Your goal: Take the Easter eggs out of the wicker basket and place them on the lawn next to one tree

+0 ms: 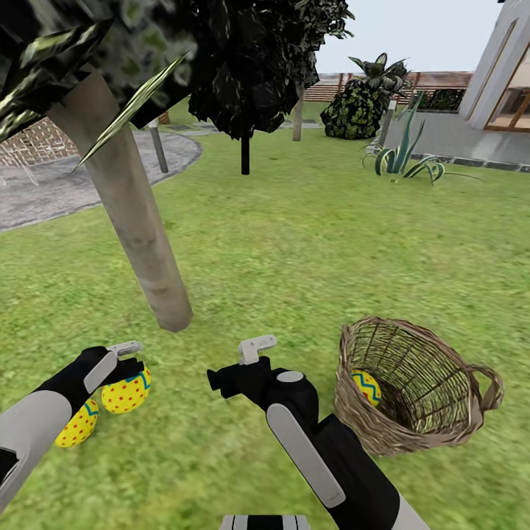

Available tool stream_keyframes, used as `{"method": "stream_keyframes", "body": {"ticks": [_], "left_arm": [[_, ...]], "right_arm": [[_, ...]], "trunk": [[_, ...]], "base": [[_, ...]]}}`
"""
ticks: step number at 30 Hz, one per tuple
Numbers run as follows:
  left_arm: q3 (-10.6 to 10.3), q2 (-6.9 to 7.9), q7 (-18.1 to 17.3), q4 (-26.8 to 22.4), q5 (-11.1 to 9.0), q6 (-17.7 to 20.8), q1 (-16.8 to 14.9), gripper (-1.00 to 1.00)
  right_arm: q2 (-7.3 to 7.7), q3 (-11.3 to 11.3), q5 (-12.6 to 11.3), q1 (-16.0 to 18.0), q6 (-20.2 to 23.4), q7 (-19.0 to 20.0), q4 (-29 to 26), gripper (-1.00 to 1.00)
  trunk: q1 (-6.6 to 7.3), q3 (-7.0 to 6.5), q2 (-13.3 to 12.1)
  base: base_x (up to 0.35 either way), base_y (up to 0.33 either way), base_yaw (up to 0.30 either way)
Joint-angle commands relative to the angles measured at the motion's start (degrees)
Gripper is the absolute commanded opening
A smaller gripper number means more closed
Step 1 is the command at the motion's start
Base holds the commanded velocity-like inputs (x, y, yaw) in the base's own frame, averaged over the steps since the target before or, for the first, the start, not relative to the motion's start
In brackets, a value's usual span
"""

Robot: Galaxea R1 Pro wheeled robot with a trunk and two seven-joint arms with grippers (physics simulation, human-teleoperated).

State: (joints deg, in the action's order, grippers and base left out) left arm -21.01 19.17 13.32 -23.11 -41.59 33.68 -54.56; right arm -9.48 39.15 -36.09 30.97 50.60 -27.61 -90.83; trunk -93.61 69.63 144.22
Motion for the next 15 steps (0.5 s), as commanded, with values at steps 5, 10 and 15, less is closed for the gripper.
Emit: {"method": "stream_keyframes", "body": {"ticks": [5,10,15], "left_arm": [[-0.4,0.09,0.6,-0.1,-0.6,-0.3,0.0,-1.0],[-0.3,0.23,0.9,0.1,-0.6,-2.3,0.3,-1.0],[-0.3,0.41,0.9,0.4,-0.6,-5.7,0.4,-1.0]], "right_arm": [[0.0,0.1,-0.6,0.1,0.1,-0.6,0.0,1.0],[-0.01,0.1,-0.6,0.1,0.1,-0.6,0.0,1.0],[-0.01,1.3,-0.6,0.1,0.1,-0.6,0.0,1.0]], "trunk": [[-0.09,0.94,0.1],[-0.22,2.04,0.1],[-0.35,3.15,0.2]], "base": [[0.0,0.0,0.0],[0.0,0.0,0.0],[0.0,0.0,0.0]]}}
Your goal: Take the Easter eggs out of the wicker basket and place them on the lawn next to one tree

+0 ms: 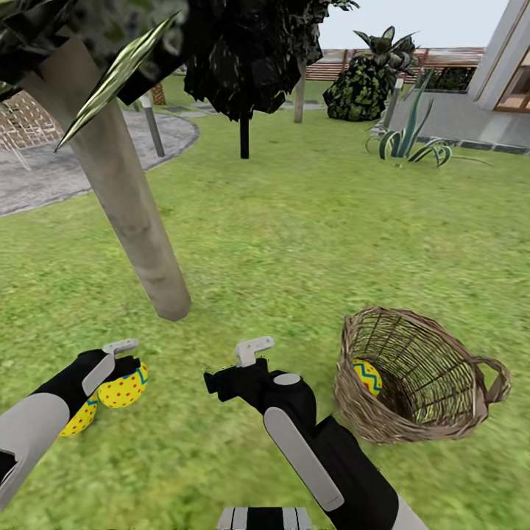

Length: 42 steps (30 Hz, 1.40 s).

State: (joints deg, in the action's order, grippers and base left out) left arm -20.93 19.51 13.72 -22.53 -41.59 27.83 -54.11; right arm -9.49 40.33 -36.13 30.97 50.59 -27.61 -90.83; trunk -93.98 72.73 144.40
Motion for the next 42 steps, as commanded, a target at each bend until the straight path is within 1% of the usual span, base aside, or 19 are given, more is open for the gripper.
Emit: {"method": "stream_keyframes", "body": {"ticks": [1,3,5,8,10,11,12,14,15,16,20,22,26,32,37,39,40,41,42], "left_arm": [[-0.4,0.11,0.5,-0.1,-0.6,-0.5,0.0,-1.0],[-0.4,0.15,0.5,-0.1,-0.6,-2.2,0.1,-1.0],[-0.5,0.12,0.5,-0.1,-0.6,-3.4,0.1,-1.0],[-0.5,0.11,0.5,-0.2,-0.6,-4.0,0.1,-1.0],[-0.5,0.1,0.5,-0.3,-0.6,-4.0,0.1,-1.0],[-0.5,0.1,0.5,-0.3,-0.6,-4.1,0.1,-1.0],[-0.5,0.1,0.5,-0.3,-0.6,-4.1,0.1,-1.0],[-0.5,0.09,0.5,-0.4,-0.6,-4.0,0.1,-1.0],[-0.5,0.09,0.5,-0.4,-0.6,-4.0,0.1,-1.0],[-0.5,0.09,0.5,-0.4,-0.6,-4.0,0.1,-1.0],[-0.5,0.09,0.5,-0.4,-0.6,-4.1,0.1,-1.0],[-0.5,0.09,0.5,-0.4,-0.6,-4.1,0.1,-1.0],[-0.6,0.04,0.5,-0.4,-0.6,-4.1,0.1,-1.0],[-0.7,-0.02,0.5,-0.6,-0.6,-4.1,0.1,-1.0],[-0.8,-0.08,0.5,-0.7,-0.6,-4.1,0.1,-1.0],[-0.8,-0.08,0.5,-0.7,-0.6,-4.1,0.1,-1.0],[-0.8,-0.08,0.5,-0.7,-0.6,-4.1,0.1,-1.0],[-0.8,-0.08,0.5,-0.7,-0.6,-4.1,0.1,-1.0],[-0.8,-0.08,0.5,-0.7,-0.6,-4.1,0.1,-1.0]], "right_arm": [[-0.01,0.7,-0.5,0.1,0.1,-0.6,-0.1,1.0],[-0.01,1.7,-0.5,0.1,0.1,-0.6,-0.1,1.0],[-0.01,2.2,-0.5,0.1,0.0,-0.7,-0.1,1.0],[0.04,2.2,-0.4,0.1,0.0,-0.8,-0.2,1.0],[0.19,1.7,-0.3,0.1,0.0,-0.9,-0.2,1.0],[0.32,1.0,-0.3,0.1,0.0,-1.0,-0.2,1.0],[0.44,-0.5,-0.3,0.1,0.1,-1.1,-0.2,1.0],[0.72,-5.0,-0.3,-0.2,0.4,-1.2,-0.2,1.0],[0.84,-6.9,-0.3,-0.4,0.5,-1.2,-0.2,1.0],[0.91,-8.3,-0.3,-0.6,0.6,-1.2,-0.2,1.0],[1.31,-11.3,-0.3,-0.9,0.9,-1.2,-0.2,1.0],[1.41,-12.4,-0.4,-0.9,1.0,-1.1,-0.2,1.0],[1.48,-12.9,-0.4,-0.9,1.1,-1.0,-0.2,1.0],[1.49,-12.3,-0.5,-0.9,1.4,-0.9,-0.2,1.0],[1.49,-12.3,-0.5,-0.9,4.2,-0.1,-0.2,1.0],[1.52,-12.4,-0.5,-0.9,4.5,2.4,-0.2,1.0],[1.65,-12.6,-0.5,-0.9,4.6,4.8,-0.2,1.0],[2.48,-13.1,-0.5,-0.9,4.7,9.4,-0.3,1.0],[2.95,-13.3,-0.5,-0.9,4.7,10.9,-0.3,1.0]], "trunk": [[-0.01,0.28,0.0],[-0.06,0.72,0.1],[-0.11,1.16,0.1],[-0.19,1.83,0.1],[-0.24,2.27,0.2],[-0.27,2.49,0.2],[-0.29,2.71,0.2],[-0.35,3.16,0.2],[-0.37,3.38,0.2],[-0.4,3.6,0.2],[-0.5,4.48,0.3],[-0.55,4.93,0.3],[-0.66,5.81,0.4],[-0.81,7.14,0.5],[-0.94,8.25,0.5],[-0.99,8.69,0.5],[-1.02,8.92,0.6],[-1.04,9.14,0.6],[-1.07,9.36,0.6]], "base": [[0.0,0.0,0.0],[0.0,0.0,0.0],[0.0,0.0,0.0],[0.0,0.0,0.0],[0.0,0.0,0.0],[0.0,0.0,0.0],[0.0,0.0,0.0],[0.0,0.0,0.0],[0.0,0.0,0.0],[0.0,0.0,0.0],[0.0,0.0,0.0],[0.0,0.0,0.0],[0.0,0.0,0.0],[0.0,0.0,0.0],[0.0,0.0,0.0],[0.0,0.0,0.0],[0.0,0.0,0.0],[0.0,0.0,0.0],[0.0,0.0,0.0]]}}
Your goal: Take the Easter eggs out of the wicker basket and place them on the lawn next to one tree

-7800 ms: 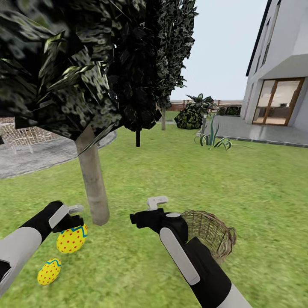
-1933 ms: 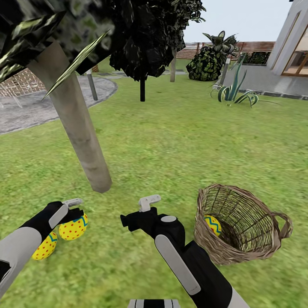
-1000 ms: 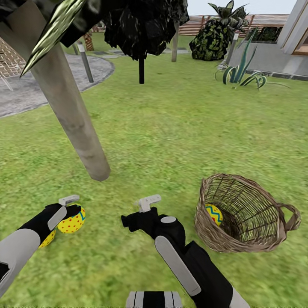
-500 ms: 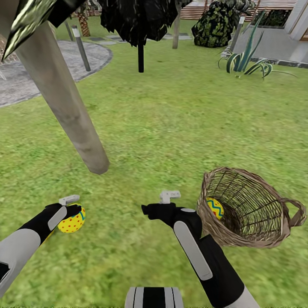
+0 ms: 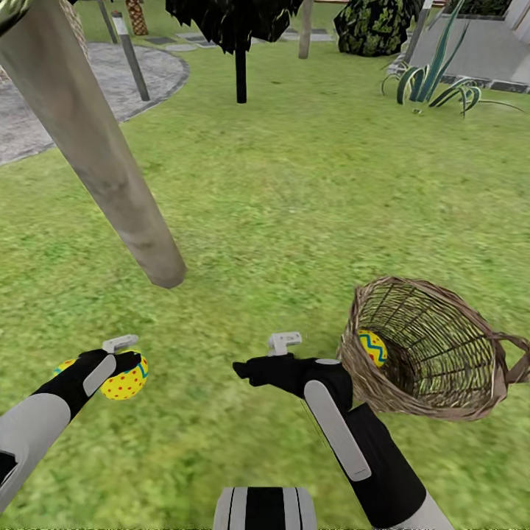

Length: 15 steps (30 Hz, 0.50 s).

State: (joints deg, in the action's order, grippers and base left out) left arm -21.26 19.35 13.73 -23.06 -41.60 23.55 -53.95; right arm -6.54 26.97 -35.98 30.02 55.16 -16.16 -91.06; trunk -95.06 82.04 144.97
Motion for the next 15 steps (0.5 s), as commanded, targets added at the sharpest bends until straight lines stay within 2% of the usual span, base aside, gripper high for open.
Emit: {"method": "stream_keyframes", "body": {"ticks": [1,5,9,15], "left_arm": [[-0.5,0.07,0.5,-0.1,-0.6,0.2,0.0,-1.0],[-0.5,0.07,0.5,-0.1,-0.6,0.2,0.0,-1.0],[-0.5,0.07,0.5,-0.1,-0.6,0.2,0.0,-1.0],[-0.5,0.06,0.5,-0.1,-0.6,0.2,0.0,-1.0]], "right_arm": [[1.33,-0.6,-0.6,0.0,0.2,3.6,-0.1,1.0],[2.56,-1.3,-0.6,0.0,0.2,9.0,-0.1,1.0],[3.76,-3.2,-0.6,0.0,0.7,17.8,-0.1,1.0],[4.34,-4.5,-0.6,0.0,3.2,23.5,-0.1,1.0]], "trunk": [[-0.01,0.27,0.0],[-0.11,1.16,0.1],[-0.22,2.04,0.1],[-0.37,3.37,0.2]], "base": [[0.0,0.0,0.0],[0.0,0.0,0.0],[0.0,0.0,0.0],[0.0,0.0,0.0]]}}
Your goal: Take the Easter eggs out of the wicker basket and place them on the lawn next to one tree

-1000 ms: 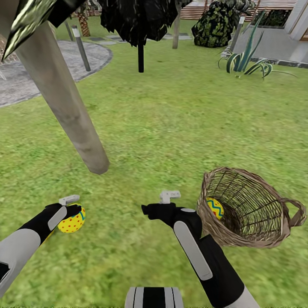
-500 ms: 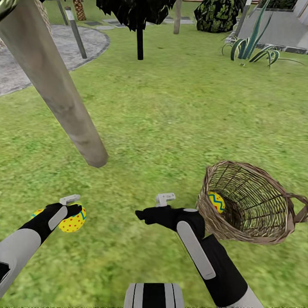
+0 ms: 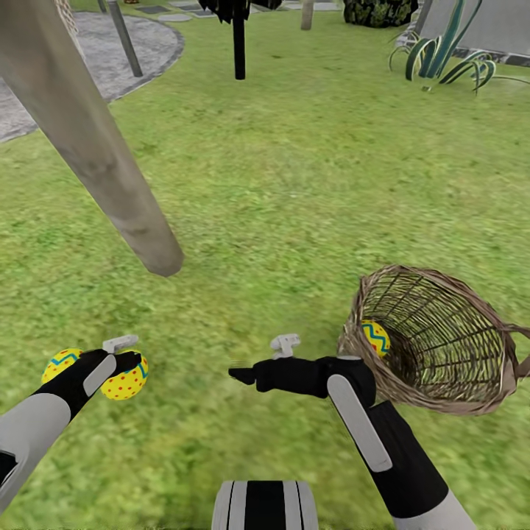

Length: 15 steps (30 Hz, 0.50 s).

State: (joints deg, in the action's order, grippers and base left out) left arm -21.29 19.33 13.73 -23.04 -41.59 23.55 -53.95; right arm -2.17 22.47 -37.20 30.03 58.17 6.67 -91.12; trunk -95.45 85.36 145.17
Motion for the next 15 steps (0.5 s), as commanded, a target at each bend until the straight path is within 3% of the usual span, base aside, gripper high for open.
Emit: {"method": "stream_keyframes", "body": {"ticks": [1,5,10,15], "left_arm": [[-0.5,0.05,0.5,-0.2,-0.6,0.2,0.0,-1.0],[-0.5,0.08,0.5,-0.2,-0.6,0.2,0.0,-1.0],[-0.3,0.09,0.4,-0.3,-0.6,0.2,0.0,-1.0],[-0.3,0.17,0.4,-0.3,-0.6,0.2,0.0,-1.0]], "right_arm": [[-0.03,-0.1,0.6,0.0,0.3,2.1,0.0,1.0],[-0.11,-0.2,0.6,0.0,0.6,4.4,0.0,1.0],[-0.12,-0.2,0.6,0.0,1.4,4.7,0.0,1.0],[-0.16,-0.2,0.6,0.0,1.5,4.7,0.0,1.0]], "trunk": [[-0.01,0.27,0.0],[-0.09,0.93,0.1],[-0.09,0.93,0.1],[-0.19,1.82,0.1]], "base": [[0.0,0.0,0.0],[0.0,0.0,0.0],[0.0,0.0,0.0],[0.0,0.0,0.0]]}}
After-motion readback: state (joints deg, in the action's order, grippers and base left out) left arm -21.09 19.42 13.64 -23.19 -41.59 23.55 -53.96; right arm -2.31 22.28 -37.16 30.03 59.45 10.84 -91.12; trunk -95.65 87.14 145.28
